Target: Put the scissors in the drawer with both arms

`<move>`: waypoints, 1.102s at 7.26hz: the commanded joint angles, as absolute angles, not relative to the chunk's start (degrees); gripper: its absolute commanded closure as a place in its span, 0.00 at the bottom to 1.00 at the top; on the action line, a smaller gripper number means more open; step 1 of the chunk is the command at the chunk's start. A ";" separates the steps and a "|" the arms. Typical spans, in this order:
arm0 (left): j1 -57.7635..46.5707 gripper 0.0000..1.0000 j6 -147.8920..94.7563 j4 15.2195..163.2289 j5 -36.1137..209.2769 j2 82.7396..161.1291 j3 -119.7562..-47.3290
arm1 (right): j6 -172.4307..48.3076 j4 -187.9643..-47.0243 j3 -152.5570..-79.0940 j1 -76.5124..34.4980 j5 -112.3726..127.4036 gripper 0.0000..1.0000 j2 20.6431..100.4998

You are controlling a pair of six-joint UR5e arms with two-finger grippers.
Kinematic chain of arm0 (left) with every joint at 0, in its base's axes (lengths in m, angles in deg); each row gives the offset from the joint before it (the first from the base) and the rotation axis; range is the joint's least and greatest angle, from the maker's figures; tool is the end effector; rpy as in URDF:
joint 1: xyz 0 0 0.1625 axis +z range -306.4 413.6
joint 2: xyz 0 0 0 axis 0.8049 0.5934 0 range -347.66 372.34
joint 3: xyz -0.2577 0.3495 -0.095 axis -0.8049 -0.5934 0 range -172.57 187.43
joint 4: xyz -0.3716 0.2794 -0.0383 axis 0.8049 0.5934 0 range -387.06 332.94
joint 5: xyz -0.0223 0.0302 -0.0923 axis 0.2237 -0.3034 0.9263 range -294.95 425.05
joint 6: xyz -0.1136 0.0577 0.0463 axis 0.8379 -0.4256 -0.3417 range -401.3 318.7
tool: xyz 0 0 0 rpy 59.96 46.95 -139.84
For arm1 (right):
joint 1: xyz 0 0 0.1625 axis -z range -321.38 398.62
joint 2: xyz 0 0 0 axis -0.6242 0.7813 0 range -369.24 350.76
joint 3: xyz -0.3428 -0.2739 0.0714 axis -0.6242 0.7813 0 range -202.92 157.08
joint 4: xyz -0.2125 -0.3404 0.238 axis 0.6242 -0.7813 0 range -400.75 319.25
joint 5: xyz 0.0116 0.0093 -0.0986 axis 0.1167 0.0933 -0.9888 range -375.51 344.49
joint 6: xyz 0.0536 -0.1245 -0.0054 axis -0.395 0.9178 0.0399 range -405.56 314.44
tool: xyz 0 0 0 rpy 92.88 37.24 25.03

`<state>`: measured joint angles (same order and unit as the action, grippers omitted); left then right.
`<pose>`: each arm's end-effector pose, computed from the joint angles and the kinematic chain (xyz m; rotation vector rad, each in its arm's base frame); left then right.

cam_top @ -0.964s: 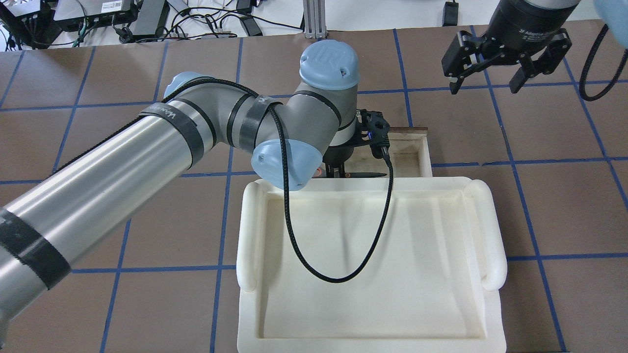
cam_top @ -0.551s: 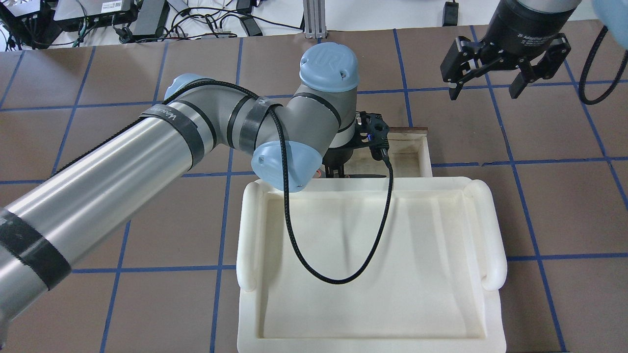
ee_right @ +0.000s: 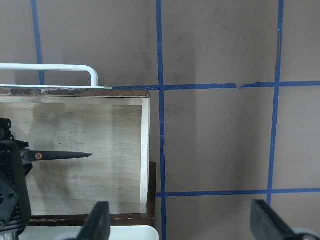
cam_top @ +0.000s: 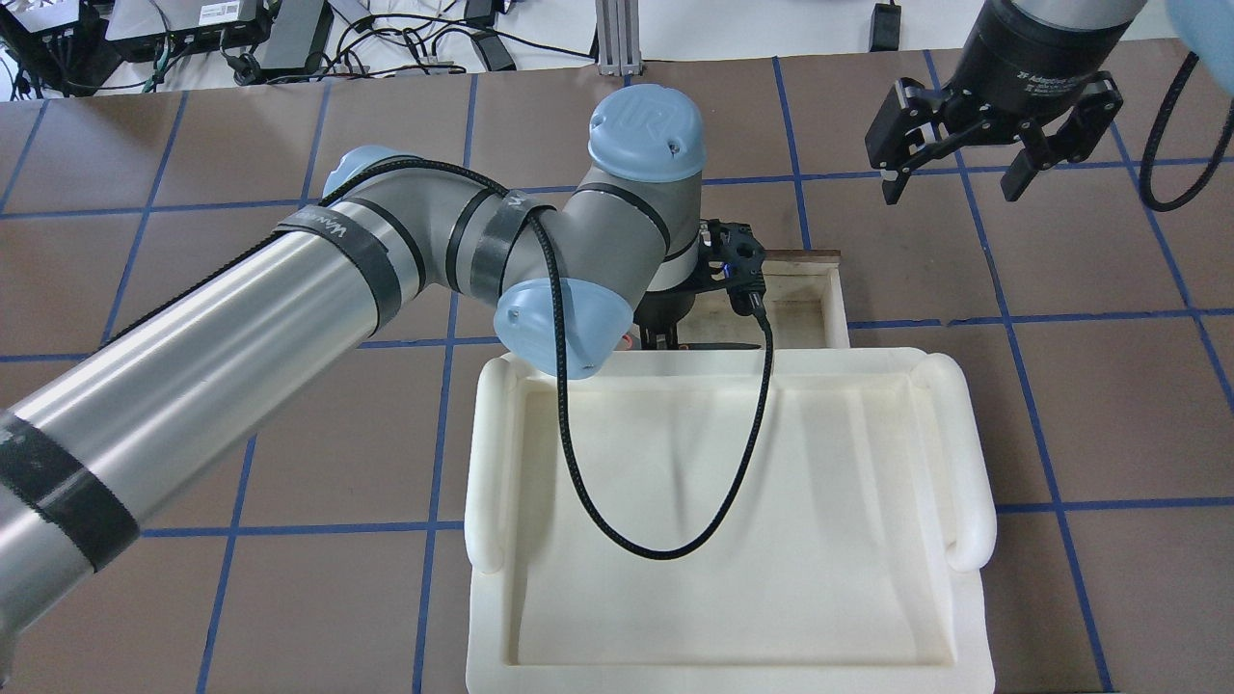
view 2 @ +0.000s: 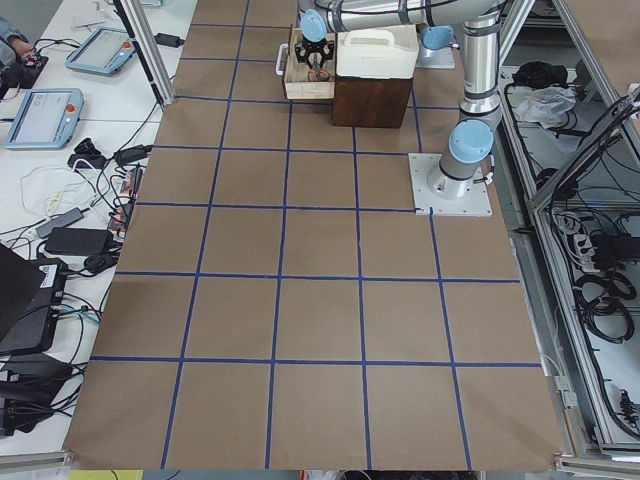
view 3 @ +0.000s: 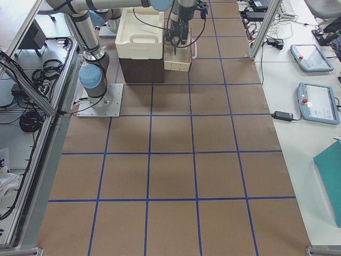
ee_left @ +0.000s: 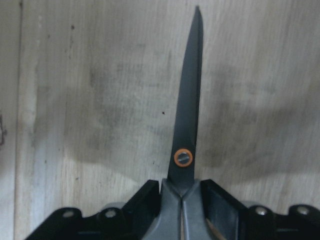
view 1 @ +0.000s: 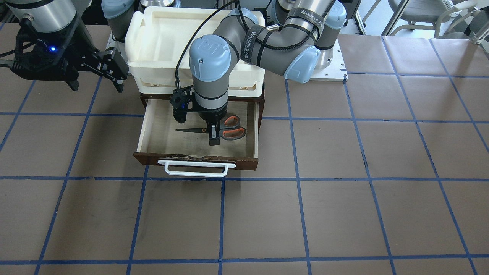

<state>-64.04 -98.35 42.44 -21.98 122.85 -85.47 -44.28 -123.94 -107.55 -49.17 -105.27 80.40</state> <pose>-0.4300 -0.5184 0.2610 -2.0719 -2.2763 -0.0550 0.1128 -0.5483 0.5074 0.0256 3.1362 0.0491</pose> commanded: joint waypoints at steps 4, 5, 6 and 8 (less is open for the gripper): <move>-64.09 0.59 -98.08 42.20 -21.61 122.91 -85.47 | -43.80 -123.89 -108.00 -49.09 -105.42 0.00 80.59; -64.09 0.52 -98.08 42.20 -21.44 122.91 -85.47 | -43.89 -123.81 -108.00 -49.09 -105.51 0.00 80.68; -64.09 0.52 -98.08 42.20 -21.44 122.91 -85.47 | -44.06 -123.80 -108.08 -49.09 -105.42 0.00 80.68; -64.09 0.49 -98.08 42.20 -21.44 122.91 -85.56 | -44.33 -123.89 -108.61 -49.09 -105.42 0.00 80.76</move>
<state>-64.06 -98.08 42.20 -21.45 122.90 -85.50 -44.26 -123.86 -108.32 -49.09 -105.35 80.70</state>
